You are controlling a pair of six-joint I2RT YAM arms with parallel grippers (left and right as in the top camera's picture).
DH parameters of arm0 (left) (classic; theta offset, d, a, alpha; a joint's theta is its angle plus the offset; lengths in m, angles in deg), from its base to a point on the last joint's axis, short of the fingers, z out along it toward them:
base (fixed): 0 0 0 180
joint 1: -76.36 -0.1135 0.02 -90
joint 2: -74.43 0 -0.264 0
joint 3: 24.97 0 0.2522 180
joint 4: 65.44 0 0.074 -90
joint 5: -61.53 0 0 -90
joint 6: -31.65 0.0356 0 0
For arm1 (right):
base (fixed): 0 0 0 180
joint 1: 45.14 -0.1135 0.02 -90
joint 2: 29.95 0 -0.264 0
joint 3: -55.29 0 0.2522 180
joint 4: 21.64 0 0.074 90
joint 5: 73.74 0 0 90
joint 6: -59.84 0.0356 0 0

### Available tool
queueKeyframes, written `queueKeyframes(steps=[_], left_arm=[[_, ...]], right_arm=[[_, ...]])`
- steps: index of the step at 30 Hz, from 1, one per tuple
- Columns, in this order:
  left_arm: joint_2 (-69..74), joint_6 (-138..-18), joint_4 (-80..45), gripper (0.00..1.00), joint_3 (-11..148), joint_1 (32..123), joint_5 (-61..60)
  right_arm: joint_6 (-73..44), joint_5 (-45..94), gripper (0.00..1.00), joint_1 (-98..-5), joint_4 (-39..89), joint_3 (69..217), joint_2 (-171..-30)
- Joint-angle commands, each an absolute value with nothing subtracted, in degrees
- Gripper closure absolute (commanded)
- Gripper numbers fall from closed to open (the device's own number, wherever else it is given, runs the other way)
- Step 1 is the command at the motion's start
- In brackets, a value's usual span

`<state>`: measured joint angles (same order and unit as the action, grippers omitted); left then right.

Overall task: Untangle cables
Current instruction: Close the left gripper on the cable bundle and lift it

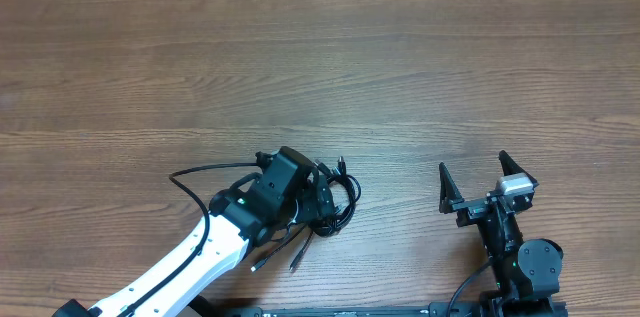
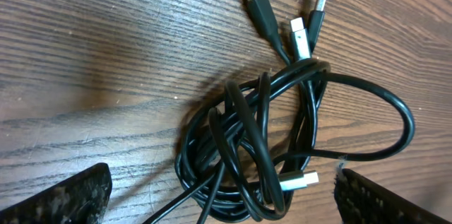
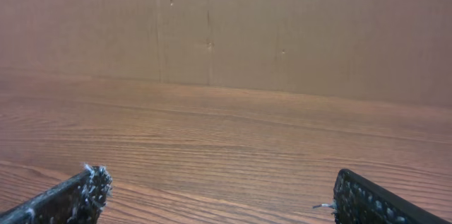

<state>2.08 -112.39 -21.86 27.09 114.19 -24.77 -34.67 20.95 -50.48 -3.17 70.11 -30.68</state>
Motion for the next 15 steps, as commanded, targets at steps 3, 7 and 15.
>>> queueKeyframes(steps=[3, 7, 15], left_arm=[[2.91, -115.69, -20.50, 0.00, 28.84, 116.55, -30.69], [2.78, -115.71, -17.75, 0.00, 30.94, 116.63, -32.55], [-0.39, -112.70, -12.31, 0.00, 38.07, 118.21, -35.68]], right_arm=[[-34.74, 21.28, 0.00, -50.55, -3.46, 69.52, -30.18], [-34.74, 21.28, 0.00, -50.55, -3.46, 69.52, -30.18], [-34.74, 21.28, 0.00, -50.55, -3.48, 69.52, -30.18]])
